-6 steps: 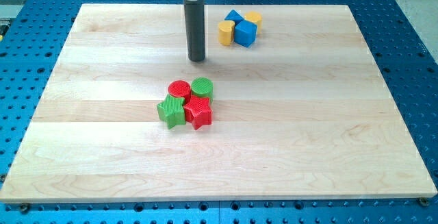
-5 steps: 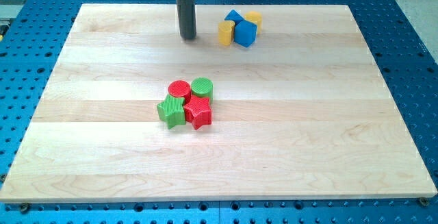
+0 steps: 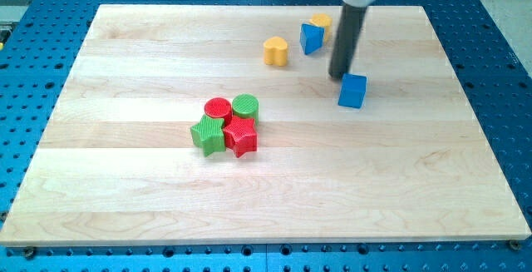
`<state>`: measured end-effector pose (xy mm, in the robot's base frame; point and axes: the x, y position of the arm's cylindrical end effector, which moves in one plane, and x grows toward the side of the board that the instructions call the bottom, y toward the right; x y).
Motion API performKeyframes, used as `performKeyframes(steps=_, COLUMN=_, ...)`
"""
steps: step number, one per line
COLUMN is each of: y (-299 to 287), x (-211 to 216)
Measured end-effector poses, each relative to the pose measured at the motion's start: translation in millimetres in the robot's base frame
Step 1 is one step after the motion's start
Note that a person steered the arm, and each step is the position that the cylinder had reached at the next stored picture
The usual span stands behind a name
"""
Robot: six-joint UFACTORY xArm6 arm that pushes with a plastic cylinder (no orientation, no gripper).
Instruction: Place the blue cube to the right center of the board
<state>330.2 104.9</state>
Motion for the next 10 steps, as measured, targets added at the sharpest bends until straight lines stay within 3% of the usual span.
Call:
performKeyframes(steps=1, y=-30.4, x=7.0)
performKeyframes(steps=2, y=-40.6, x=39.7)
performKeyframes(steps=3, y=-4.1, x=66.5)
performKeyframes(steps=4, y=-8.3, x=81.7)
performKeyframes(steps=5, y=91.0, x=86.8)
performKeyframes(steps=6, y=57.2, x=94.4)
performKeyframes(steps=7, y=67.7, x=141.7)
performKeyframes(steps=8, y=129.9, x=134.5)
performKeyframes(steps=9, y=134.9, x=96.2)
performKeyframes(steps=10, y=118.9, x=112.9)
